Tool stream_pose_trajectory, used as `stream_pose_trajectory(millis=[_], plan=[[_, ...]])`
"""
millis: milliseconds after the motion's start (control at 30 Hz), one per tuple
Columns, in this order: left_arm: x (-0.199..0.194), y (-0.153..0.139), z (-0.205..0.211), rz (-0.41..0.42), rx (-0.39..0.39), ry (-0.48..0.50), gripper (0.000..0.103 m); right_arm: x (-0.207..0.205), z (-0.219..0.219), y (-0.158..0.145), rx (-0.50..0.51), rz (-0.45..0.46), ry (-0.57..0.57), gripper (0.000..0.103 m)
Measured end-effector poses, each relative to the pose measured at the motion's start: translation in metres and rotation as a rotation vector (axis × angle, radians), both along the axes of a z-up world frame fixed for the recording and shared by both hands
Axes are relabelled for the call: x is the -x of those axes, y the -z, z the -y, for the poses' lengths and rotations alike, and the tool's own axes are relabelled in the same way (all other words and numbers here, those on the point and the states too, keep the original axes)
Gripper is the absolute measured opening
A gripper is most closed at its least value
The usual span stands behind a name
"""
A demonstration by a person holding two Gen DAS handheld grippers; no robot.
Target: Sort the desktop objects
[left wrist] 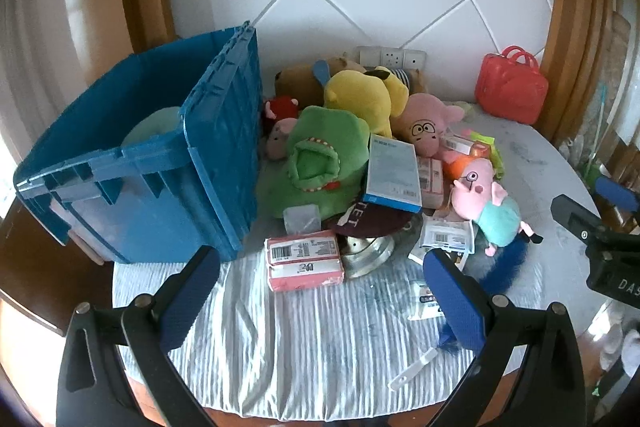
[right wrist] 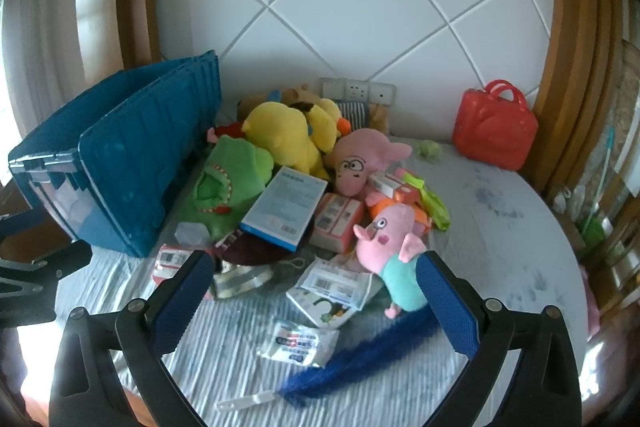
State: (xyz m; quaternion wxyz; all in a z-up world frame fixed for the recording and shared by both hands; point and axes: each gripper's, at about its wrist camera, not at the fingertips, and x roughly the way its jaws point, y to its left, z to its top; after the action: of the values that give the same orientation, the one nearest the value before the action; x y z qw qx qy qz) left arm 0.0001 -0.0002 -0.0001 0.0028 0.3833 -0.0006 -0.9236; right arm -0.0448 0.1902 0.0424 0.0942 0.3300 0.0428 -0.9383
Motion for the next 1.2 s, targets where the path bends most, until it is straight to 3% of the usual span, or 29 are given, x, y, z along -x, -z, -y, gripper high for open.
stream_pose_trajectory(millis=[1200], plan=[[0.0042,0.0012,0.0032,0.007,-0.01,-0.003,0.103,-0.0019,-0.0024,-0.0002,-0.017,0.008,0.023,0.103]])
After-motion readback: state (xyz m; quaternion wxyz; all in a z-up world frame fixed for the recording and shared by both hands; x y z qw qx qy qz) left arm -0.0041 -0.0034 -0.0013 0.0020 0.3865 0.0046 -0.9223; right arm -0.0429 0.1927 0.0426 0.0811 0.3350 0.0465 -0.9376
